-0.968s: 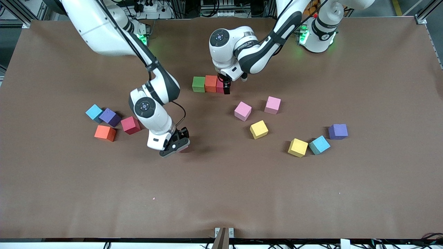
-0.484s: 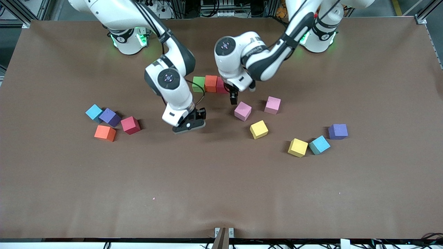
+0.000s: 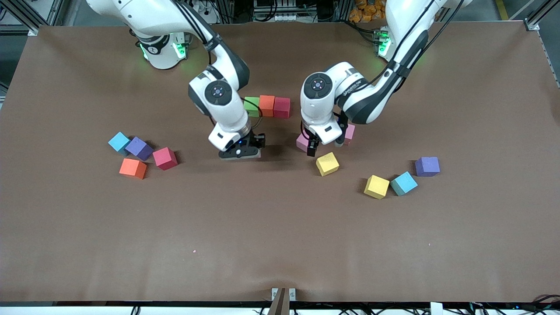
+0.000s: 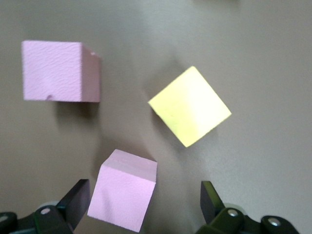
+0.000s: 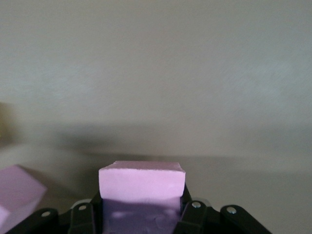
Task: Form number 2 with 11 blocks
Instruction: 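Place pink under red with the right gripper while the left gripper grasps lavender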
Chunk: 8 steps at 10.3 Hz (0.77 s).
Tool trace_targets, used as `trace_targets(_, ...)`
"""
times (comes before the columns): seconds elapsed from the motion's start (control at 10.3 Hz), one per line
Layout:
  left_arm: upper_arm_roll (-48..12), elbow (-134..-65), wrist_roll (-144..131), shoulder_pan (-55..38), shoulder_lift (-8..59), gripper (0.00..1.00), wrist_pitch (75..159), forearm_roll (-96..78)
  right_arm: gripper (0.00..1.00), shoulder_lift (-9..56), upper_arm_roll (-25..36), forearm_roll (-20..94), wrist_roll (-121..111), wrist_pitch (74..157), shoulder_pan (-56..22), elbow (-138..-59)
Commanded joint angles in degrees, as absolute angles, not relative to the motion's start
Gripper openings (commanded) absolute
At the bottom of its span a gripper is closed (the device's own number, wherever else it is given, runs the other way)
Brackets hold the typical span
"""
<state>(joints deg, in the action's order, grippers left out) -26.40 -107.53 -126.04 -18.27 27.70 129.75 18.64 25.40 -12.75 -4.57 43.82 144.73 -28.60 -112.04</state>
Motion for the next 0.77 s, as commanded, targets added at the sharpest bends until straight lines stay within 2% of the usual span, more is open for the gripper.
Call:
trace_targets(0.0, -27.4, -106.7, -117.7, -17.7, 30.9, 1.00, 131.7, 18.2, 0.14, 25.6, -13.1, -4.9, 53.2, 146.2, -31.9, -113.0)
trace_targets(0.68, -27.4, -106.6, -99.4, -10.7, 30.6, 1.00, 131.3, 14.4, 0.14, 29.1, -13.0, -5.8, 63.7, 152.1, -36.7, -113.2)
